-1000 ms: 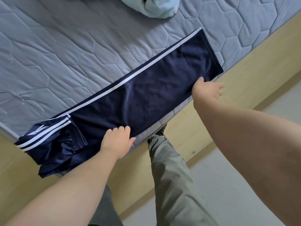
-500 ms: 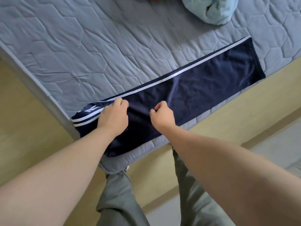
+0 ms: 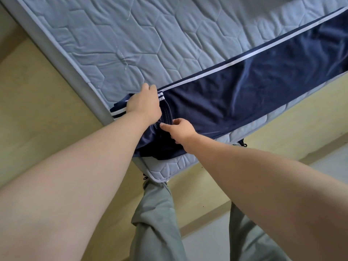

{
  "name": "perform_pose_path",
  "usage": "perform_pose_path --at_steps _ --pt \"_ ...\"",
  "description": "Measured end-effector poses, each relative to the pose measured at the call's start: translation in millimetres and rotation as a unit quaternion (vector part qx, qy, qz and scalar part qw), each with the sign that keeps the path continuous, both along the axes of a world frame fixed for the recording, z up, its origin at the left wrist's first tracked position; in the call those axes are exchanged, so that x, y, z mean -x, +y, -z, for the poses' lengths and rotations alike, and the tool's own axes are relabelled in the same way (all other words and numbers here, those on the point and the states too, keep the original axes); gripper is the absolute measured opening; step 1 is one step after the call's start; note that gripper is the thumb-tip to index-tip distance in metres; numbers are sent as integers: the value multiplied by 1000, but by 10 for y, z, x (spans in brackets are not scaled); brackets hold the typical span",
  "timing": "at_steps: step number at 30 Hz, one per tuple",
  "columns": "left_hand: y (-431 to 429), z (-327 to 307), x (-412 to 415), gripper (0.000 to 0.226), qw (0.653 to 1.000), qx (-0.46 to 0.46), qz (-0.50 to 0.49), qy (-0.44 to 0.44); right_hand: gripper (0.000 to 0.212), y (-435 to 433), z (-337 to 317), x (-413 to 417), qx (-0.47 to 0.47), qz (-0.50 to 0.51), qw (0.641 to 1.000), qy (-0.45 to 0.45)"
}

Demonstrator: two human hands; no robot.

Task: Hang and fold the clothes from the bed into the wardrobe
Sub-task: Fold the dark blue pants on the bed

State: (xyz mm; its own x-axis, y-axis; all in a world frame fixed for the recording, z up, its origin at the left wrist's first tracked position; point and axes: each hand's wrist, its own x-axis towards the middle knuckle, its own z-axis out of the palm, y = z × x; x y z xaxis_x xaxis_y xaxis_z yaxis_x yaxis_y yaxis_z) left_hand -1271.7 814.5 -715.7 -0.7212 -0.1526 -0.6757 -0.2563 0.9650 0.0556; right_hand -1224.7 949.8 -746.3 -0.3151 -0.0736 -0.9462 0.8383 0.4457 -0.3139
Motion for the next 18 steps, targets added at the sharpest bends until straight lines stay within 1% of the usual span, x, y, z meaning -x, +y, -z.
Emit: perform_pose_path --at_steps 2,3,5,6,7,8,9,10,12,15,18 --pt "-2 -53 50 32 1000 14 5 -14 24 33 -61 51 39 16 998 -39" --pt "4 -98 78 30 999 21 13 -23 22 74 -105 87 56 38 996 -58" --pt "40 -218 174 25 999 25 26 -30 19 201 -213 180 100 108 984 -96" --pt "75 -288 246 20 999 18 29 -26 18 290 -272 235 131 150 972 -120" --pt "130 -358 332 13 999 5 34 -20 25 404 -330 294 163 191 957 -145" --pt "208 -426 435 8 999 -18 38 -16 36 538 -378 360 185 224 943 -162" --pt "308 -477 549 11 998 -46 43 -16 46 692 -423 435 196 246 934 -168" --pt "432 -518 669 14 996 -79 48 -21 50 865 -464 526 202 263 929 -166" --pt "753 -562 911 16 987 -149 47 -34 51 1256 -527 729 208 290 922 -151" --pt "1364 -499 1286 12 967 -251 5 -50 45 1888 -559 1050 187 325 920 -116" --pt "2014 -368 1663 10 949 -310 -38 -46 36 2520 -520 1348 173 358 916 -63"
